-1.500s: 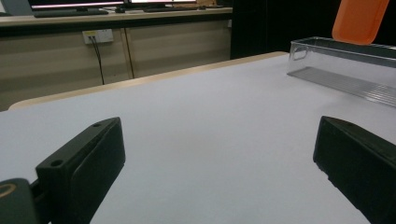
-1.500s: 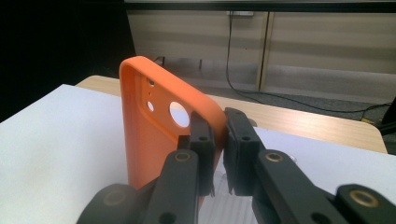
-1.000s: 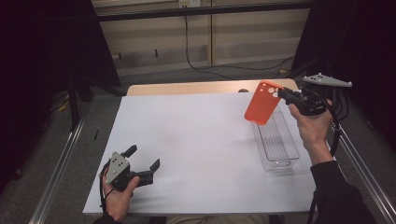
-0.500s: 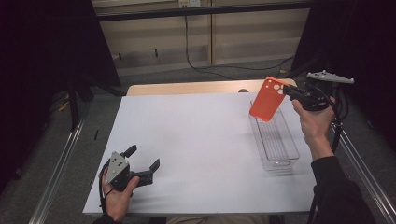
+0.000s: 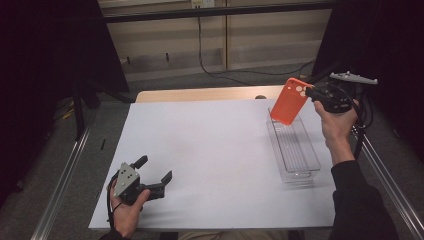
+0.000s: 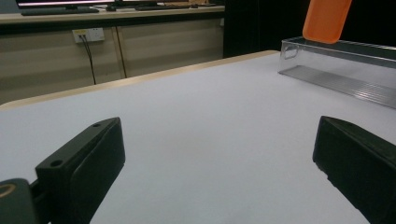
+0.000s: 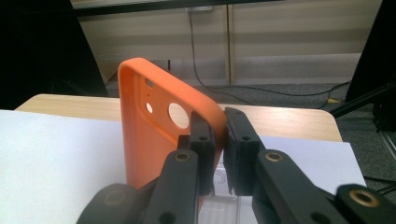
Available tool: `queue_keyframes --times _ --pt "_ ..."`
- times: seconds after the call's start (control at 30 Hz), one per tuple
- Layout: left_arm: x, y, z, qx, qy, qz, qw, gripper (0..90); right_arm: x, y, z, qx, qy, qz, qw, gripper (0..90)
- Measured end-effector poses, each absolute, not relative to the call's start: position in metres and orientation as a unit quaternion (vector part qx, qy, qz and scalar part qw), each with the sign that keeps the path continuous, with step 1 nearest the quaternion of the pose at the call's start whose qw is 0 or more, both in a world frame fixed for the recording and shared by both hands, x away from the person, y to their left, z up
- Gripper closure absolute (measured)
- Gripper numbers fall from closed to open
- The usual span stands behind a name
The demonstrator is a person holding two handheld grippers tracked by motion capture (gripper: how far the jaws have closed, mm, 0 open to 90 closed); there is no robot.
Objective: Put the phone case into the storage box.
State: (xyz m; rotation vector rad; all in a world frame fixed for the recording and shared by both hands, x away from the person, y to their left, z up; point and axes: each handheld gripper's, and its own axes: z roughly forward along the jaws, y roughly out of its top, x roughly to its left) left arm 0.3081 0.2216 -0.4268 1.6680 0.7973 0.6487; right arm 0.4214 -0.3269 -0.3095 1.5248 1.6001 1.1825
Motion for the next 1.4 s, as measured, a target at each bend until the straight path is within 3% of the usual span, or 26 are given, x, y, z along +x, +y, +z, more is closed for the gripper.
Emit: queue_keyframes --times 1.4 --pt "0.311 0.222 -0.428 0.713 0.339 0.273 0.550 2.3 0.451 -0.323 -0.339 0.575 0.628 0.388 0.352 82.7"
